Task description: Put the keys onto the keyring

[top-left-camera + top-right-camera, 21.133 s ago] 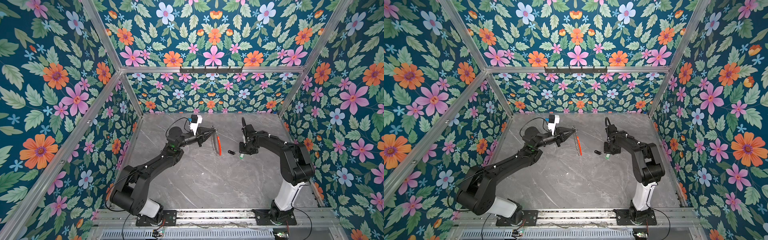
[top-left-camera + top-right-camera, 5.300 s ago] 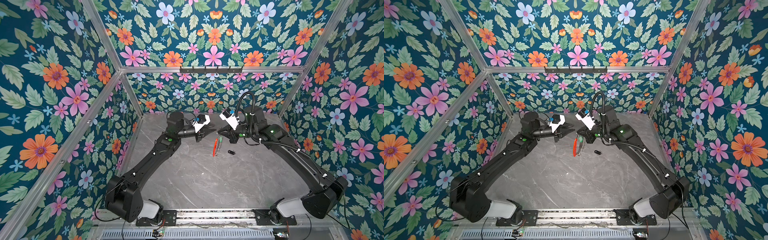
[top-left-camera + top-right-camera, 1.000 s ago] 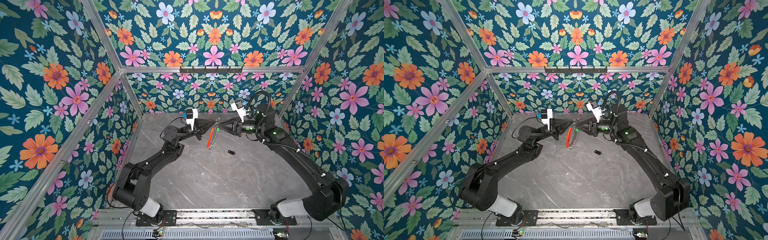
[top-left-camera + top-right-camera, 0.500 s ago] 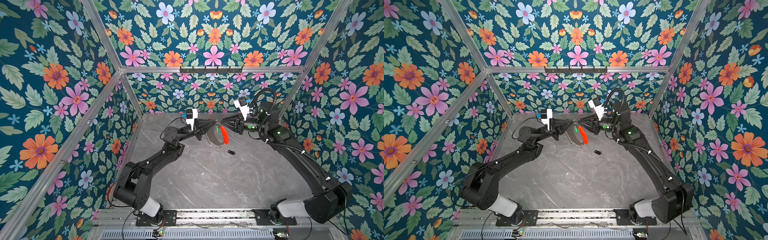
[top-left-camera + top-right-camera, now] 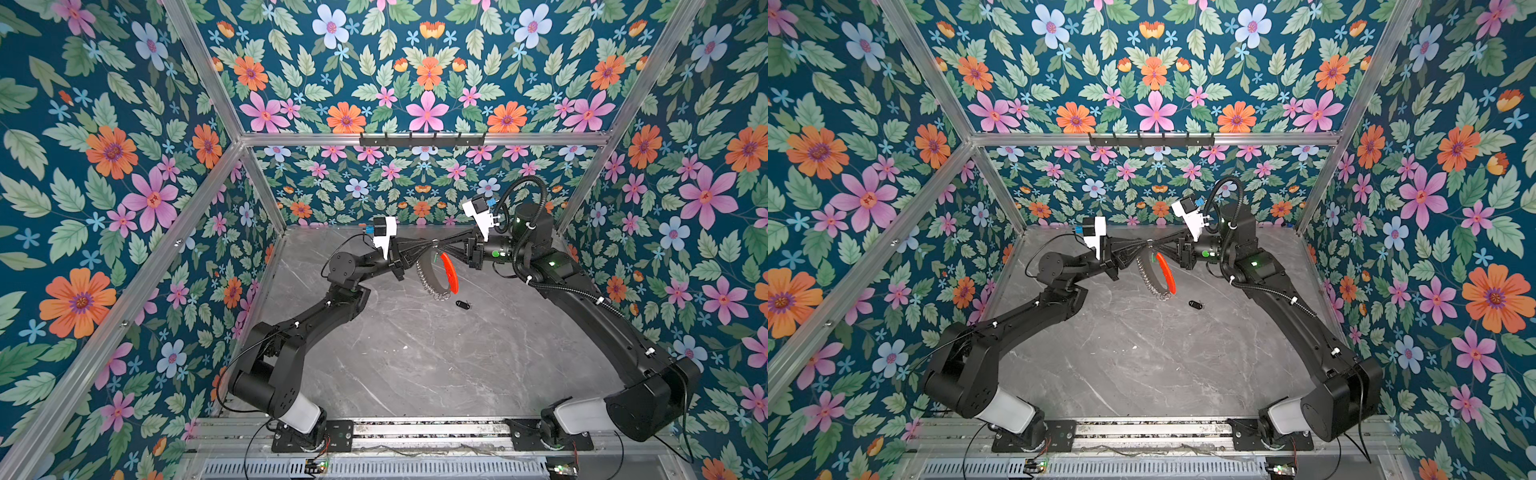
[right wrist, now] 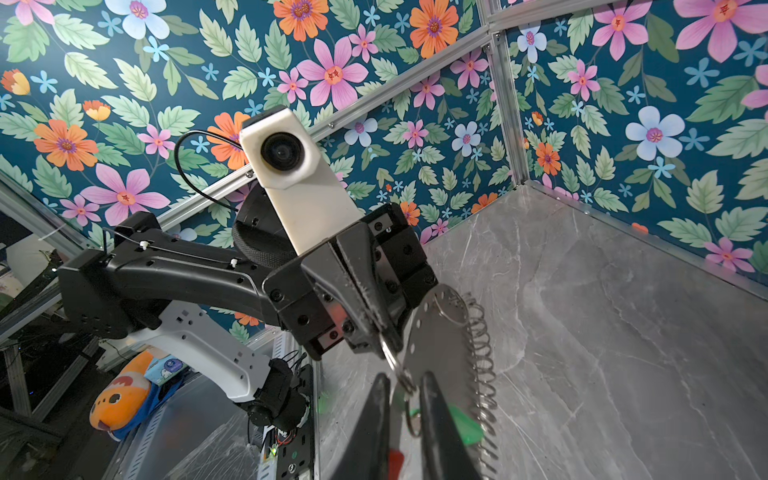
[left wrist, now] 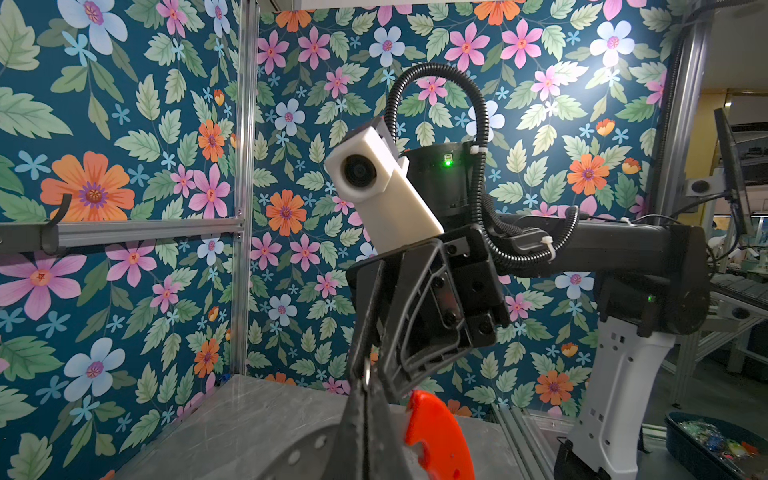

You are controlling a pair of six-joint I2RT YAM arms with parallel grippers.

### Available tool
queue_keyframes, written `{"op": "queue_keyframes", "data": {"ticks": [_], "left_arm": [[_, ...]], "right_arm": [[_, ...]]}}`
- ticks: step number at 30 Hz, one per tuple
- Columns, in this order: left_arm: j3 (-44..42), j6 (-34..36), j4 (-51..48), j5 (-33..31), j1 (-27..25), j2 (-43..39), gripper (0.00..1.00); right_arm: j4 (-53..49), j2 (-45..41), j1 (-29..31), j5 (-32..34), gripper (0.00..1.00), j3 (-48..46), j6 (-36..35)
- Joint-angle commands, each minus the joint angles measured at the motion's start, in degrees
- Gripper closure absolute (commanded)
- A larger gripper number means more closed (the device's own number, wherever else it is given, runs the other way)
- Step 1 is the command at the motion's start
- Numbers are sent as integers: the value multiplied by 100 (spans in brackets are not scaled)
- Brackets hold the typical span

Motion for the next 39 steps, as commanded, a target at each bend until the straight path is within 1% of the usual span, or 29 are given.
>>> {"op": "queue_keyframes", "data": {"ticks": [1,5,7,9,12,17,19,20,21,22,23,24,25,29,31,33,36,39], "left_arm": [[44,-4,295,27,-7,4,100],[47,-13,296,35,-16,15,100],[44,-5,291,42,-16,18,100],[44,-1,284,43,-16,19,100],[50,33,214,49,-16,26,100],[88,461,-362,124,-8,-13,100],[80,904,-849,229,10,-135,83],[71,1197,-1204,240,18,-214,77],[71,1637,-1700,238,28,-352,71],[70,2230,-2320,238,28,-514,68],[91,2799,-2885,199,28,-646,67],[150,3453,-3672,116,28,-824,67],[217,3936,-4207,78,28,-945,67],[644,5473,-6022,93,28,-1095,67],[960,5888,-6730,84,28,-1033,69],[1196,6165,-7206,116,28,-928,70],[1467,6291,-7508,265,28,-757,73],[1615,6284,-7579,420,28,-622,73]], "right_arm": [[191,0,16,-86,86,33,29],[185,45,42,-114,88,83,42],[175,73,61,-131,92,101,34],[170,81,77,-140,100,119,38],[127,67,77,-131,100,118,9],[-151,-8,71,0,100,134,-229],[-487,-22,73,171,100,190,-504],[-719,-26,73,288,100,242,-668],[-1004,-11,77,438,100,309,-895],[-1299,6,90,600,100,387,-1146],[-1595,29,99,770,100,459,-1350],[-1907,57,136,1024,100,555,-1630],[-2171,92,182,1292,100,641,-1895],[-2883,246,372,2200,100,891,-2708],[-3113,329,464,2555,100,1016,-3044],[-3224,353,515,2699,100,1054,-3286],[-3271,321,576,2782,100,1040,-3500],[-3315,290,644,2795,100,1028,-3582]]}}
